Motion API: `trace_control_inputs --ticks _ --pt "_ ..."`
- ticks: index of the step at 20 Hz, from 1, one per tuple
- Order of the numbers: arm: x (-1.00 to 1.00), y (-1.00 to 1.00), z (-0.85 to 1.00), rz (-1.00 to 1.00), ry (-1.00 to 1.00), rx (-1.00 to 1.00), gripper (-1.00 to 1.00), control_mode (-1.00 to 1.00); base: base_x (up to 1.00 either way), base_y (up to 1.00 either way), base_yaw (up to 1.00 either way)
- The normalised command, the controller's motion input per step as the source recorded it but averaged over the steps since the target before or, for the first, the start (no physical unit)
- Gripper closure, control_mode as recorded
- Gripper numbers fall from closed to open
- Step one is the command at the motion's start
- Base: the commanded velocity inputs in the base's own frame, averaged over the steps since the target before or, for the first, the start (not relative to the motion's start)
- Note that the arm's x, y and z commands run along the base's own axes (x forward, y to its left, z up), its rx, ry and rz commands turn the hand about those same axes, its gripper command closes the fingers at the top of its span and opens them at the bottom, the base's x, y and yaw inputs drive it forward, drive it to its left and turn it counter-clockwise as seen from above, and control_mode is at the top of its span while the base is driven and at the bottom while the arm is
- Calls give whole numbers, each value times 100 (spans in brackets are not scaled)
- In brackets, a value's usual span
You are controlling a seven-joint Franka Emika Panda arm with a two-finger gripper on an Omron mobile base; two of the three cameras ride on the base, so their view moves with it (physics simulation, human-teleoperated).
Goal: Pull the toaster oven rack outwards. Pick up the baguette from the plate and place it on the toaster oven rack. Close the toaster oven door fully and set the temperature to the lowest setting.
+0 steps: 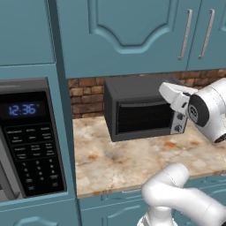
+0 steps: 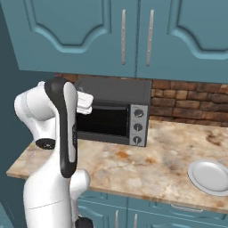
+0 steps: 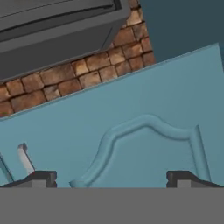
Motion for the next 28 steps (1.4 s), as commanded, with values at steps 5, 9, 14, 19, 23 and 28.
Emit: trace_control_inputs --ticks 5,9,14,19,23,28 --pt "-59 -31 8 -6 -31 8 -100 -100 0 0 0" --pt "-43 -24 20 -12 -48 0 -100 -100 0 0 0" --pt "-43 -32 5 -15 -54 -11 -100 -100 0 0 0" --pt "-40 -36 0 -18 -47 -21 -100 -100 0 0 0" --pt "-37 -41 0 -17 -41 -32 -100 -100 0 0 0" --pt "-38 -57 -8 -22 -25 -46 -100 -100 0 0 0"
